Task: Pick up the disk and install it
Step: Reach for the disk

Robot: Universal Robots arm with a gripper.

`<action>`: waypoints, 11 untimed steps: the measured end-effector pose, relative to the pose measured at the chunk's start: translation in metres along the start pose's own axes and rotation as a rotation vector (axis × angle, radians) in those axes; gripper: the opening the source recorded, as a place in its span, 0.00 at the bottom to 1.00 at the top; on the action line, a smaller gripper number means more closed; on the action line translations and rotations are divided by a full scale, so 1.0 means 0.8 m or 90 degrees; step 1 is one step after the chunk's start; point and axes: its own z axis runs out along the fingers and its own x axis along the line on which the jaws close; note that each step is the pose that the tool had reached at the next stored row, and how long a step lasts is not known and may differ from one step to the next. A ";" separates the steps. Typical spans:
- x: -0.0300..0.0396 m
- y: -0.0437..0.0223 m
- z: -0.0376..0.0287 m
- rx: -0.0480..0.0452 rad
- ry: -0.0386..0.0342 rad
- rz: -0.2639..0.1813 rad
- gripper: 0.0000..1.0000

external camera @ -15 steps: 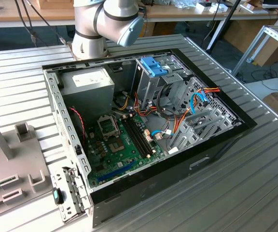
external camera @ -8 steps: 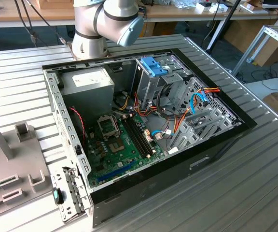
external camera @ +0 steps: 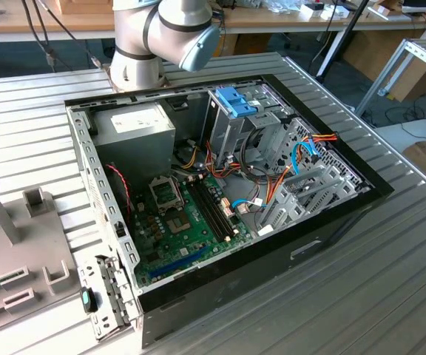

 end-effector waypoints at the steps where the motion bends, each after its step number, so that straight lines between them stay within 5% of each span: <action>1: 0.0001 0.0010 0.0000 0.0000 0.0000 0.000 0.11; 11: 0.0015 0.0096 0.0004 0.0000 0.0000 0.000 0.11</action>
